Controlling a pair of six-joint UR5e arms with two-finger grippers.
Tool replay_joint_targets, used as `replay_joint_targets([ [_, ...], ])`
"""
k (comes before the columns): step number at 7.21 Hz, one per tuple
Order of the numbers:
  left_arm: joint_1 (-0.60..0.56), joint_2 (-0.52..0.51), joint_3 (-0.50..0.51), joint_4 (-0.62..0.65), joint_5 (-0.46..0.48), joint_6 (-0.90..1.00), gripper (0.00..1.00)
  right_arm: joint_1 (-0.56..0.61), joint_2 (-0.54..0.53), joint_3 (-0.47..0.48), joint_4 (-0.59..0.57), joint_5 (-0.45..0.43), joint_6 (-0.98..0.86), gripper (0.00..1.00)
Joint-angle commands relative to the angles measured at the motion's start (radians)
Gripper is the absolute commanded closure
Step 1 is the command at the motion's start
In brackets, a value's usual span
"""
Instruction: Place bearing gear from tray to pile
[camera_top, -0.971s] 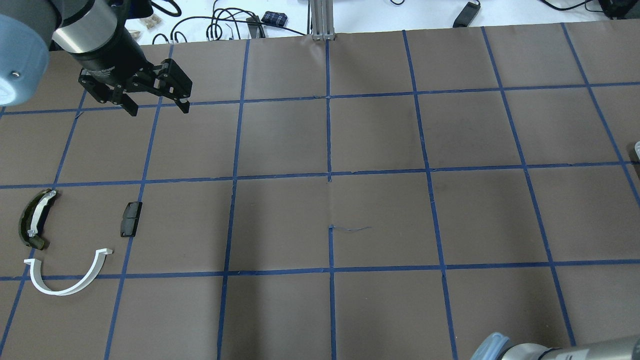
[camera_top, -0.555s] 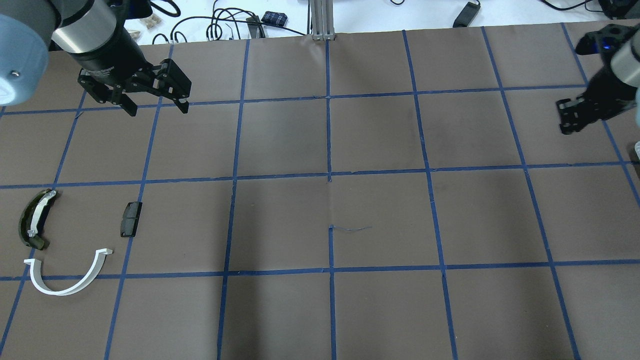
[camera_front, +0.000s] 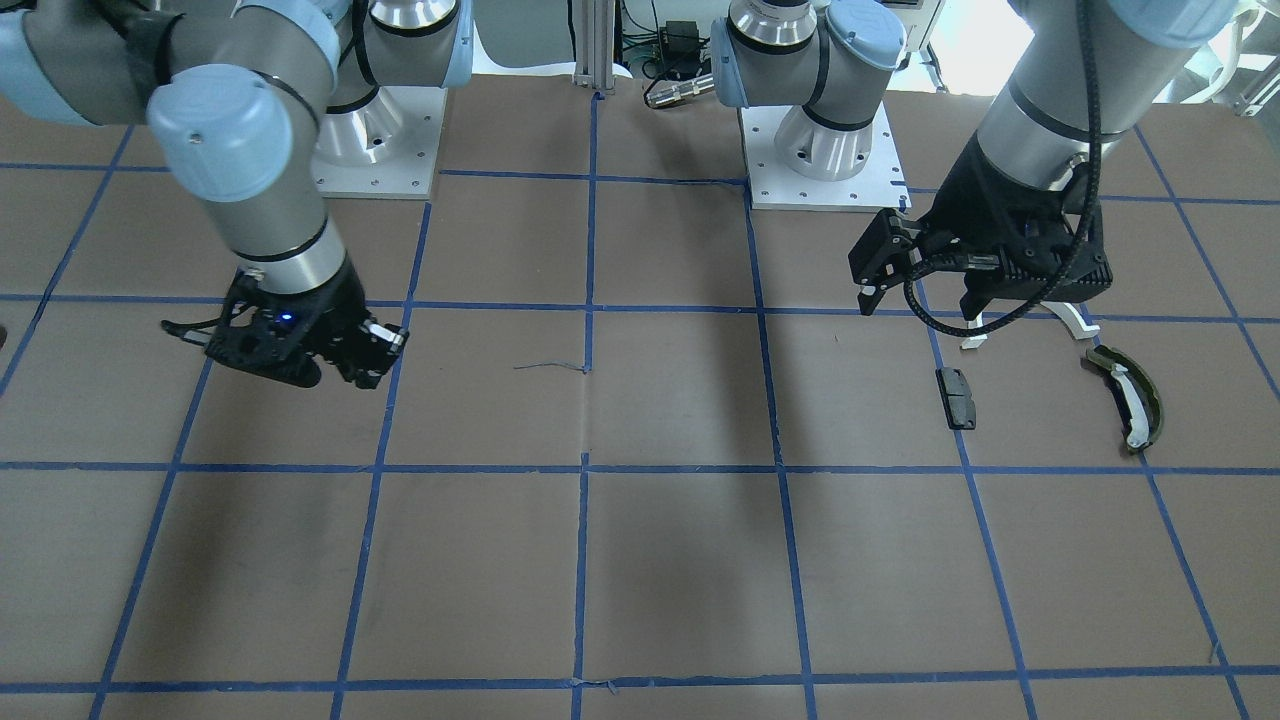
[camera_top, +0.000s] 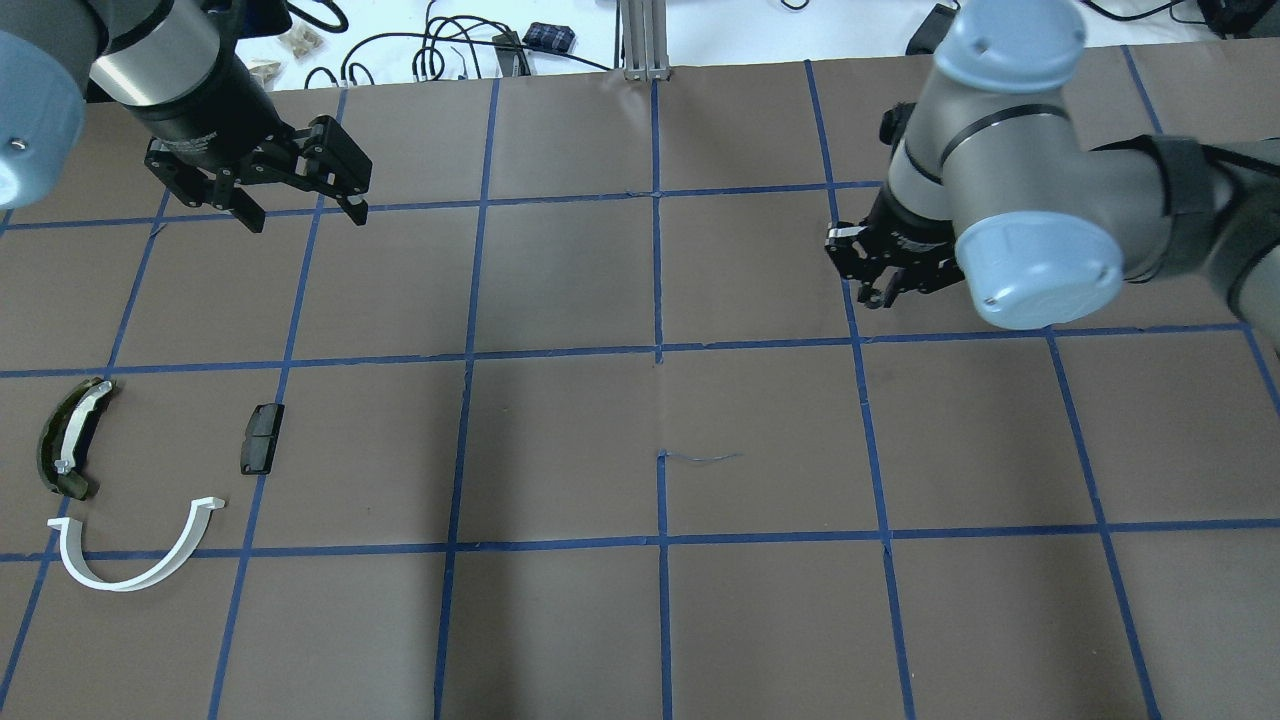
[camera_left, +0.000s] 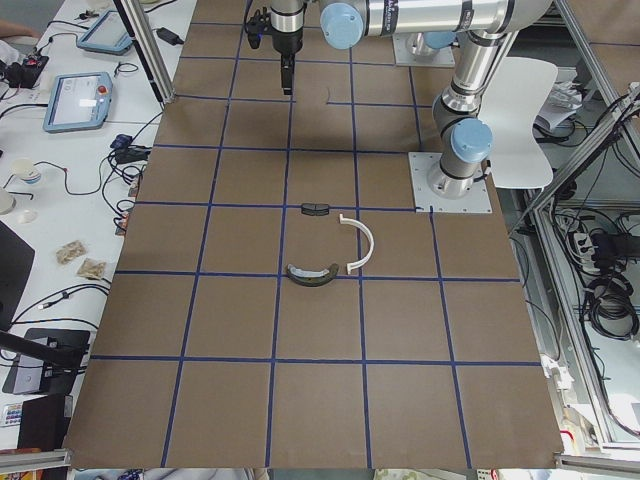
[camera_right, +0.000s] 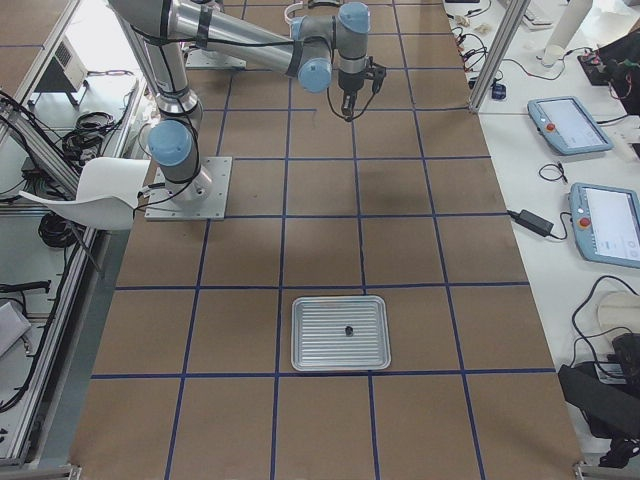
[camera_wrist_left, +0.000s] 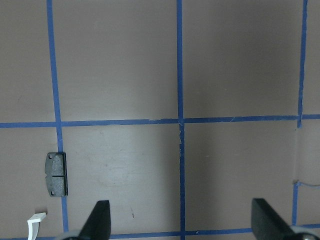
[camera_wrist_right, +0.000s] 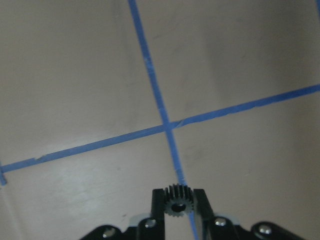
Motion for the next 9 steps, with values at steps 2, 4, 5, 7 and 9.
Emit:
replay_joint_targets([
  [2,0.001,0.000,0.003,0.000,0.000,0.000,0.00,0.260,0.212,-0.014,-0.288,0.052,0.368,0.77],
  [4,0.002,-0.002,0.007,0.000,0.000,0.000,0.00,0.305,0.306,-0.045,-0.344,0.069,0.375,0.76],
  [5,0.002,0.000,0.006,0.000,-0.002,0.000,0.00,0.317,0.360,-0.048,-0.355,0.067,0.359,0.76],
  [7,-0.002,0.000,0.001,0.000,-0.002,-0.001,0.00,0.317,0.369,-0.056,-0.363,0.069,0.335,0.27],
  [9,-0.001,-0.017,0.000,-0.003,-0.002,-0.001,0.00,0.311,0.359,-0.098,-0.304,0.066,0.336,0.00],
])
